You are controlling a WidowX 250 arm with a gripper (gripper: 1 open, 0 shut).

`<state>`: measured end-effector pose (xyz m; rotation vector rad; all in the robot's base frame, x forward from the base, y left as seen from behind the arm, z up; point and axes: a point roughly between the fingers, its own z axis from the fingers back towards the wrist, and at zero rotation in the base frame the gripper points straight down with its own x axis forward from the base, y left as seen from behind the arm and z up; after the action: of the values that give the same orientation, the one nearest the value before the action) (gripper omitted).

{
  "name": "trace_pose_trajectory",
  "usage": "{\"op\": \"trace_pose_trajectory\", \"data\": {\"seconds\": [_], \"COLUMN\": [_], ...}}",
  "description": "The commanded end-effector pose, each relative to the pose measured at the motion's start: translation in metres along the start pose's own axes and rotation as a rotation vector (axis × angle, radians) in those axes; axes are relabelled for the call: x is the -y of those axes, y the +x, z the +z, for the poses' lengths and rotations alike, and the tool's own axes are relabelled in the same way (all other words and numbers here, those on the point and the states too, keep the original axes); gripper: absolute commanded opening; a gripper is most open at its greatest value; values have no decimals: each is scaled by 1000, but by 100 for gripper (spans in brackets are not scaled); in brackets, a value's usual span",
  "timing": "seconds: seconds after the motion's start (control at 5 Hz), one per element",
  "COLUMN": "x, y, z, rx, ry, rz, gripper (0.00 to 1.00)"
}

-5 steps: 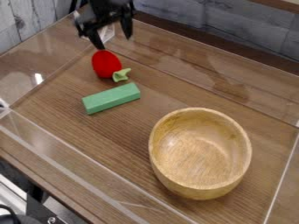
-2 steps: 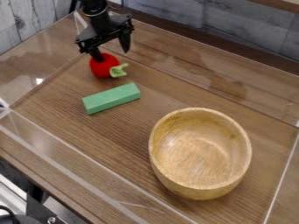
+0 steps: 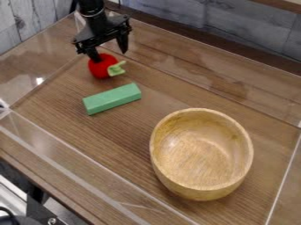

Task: Move the red fruit to the right

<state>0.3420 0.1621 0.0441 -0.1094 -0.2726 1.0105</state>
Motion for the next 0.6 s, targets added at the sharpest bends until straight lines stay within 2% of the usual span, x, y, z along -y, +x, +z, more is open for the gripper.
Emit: {"op": "trace_pose_trajectory", "data": {"seconds": [0.0,0.4], "x": [5,3], "y": [10,7], "z": [12,6], "rx": [30,11], "ry": [-25,-31], "rz": [-11,-33], "gripper": [100,100]}}
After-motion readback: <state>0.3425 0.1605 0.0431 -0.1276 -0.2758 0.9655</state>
